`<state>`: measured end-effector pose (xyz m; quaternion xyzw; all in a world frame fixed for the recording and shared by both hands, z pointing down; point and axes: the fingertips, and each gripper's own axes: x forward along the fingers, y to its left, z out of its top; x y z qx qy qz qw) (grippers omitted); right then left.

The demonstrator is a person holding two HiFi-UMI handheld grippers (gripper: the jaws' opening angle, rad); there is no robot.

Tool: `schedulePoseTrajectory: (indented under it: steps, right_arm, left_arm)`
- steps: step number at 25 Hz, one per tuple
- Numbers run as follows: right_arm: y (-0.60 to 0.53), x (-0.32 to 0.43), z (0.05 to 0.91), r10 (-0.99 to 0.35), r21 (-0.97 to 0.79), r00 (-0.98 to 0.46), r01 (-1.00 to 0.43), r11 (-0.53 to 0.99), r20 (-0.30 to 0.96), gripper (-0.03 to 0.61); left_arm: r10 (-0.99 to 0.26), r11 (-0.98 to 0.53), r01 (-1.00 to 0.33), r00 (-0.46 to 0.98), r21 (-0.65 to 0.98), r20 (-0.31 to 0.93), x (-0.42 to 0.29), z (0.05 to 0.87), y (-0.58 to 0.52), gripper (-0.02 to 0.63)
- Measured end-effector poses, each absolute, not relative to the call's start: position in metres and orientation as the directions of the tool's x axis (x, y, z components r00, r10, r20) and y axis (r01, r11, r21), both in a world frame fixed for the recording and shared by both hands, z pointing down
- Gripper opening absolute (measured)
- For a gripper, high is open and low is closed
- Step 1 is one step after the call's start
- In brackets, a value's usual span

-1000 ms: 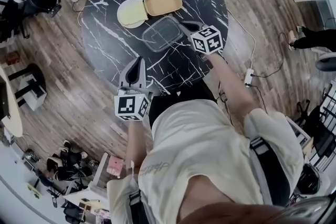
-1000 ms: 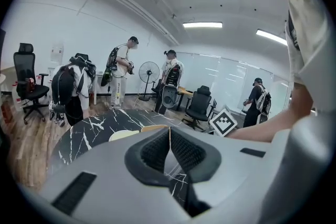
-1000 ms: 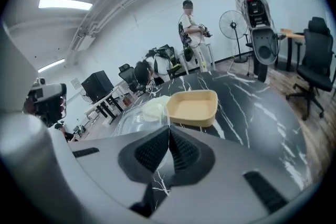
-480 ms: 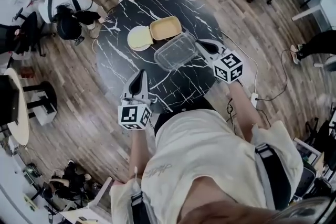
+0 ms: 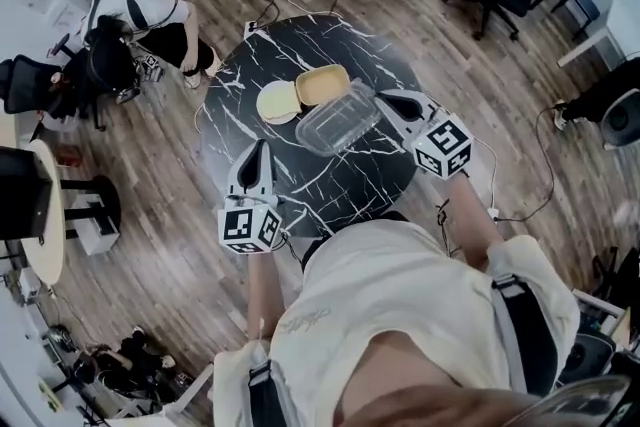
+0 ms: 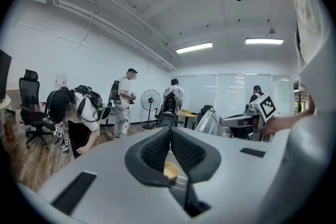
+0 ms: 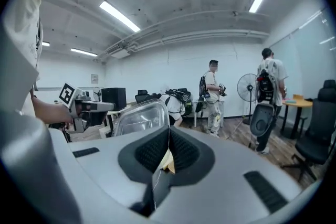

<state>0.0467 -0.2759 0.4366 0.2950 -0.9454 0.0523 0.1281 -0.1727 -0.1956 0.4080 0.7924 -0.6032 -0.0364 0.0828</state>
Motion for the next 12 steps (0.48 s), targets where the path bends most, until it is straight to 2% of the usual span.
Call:
schedulePoseTrajectory:
  steps: [12]
  right_arm:
    - [-0.277,0.054,0.367,-0.57,0.06,-0.809,-0.568,0.821,0.14,0.011]
  left_arm:
    - [-0.962,-0.272,-0.955,0.266,0.121,-0.068,-0.176,0.352,-0.193,0.025]
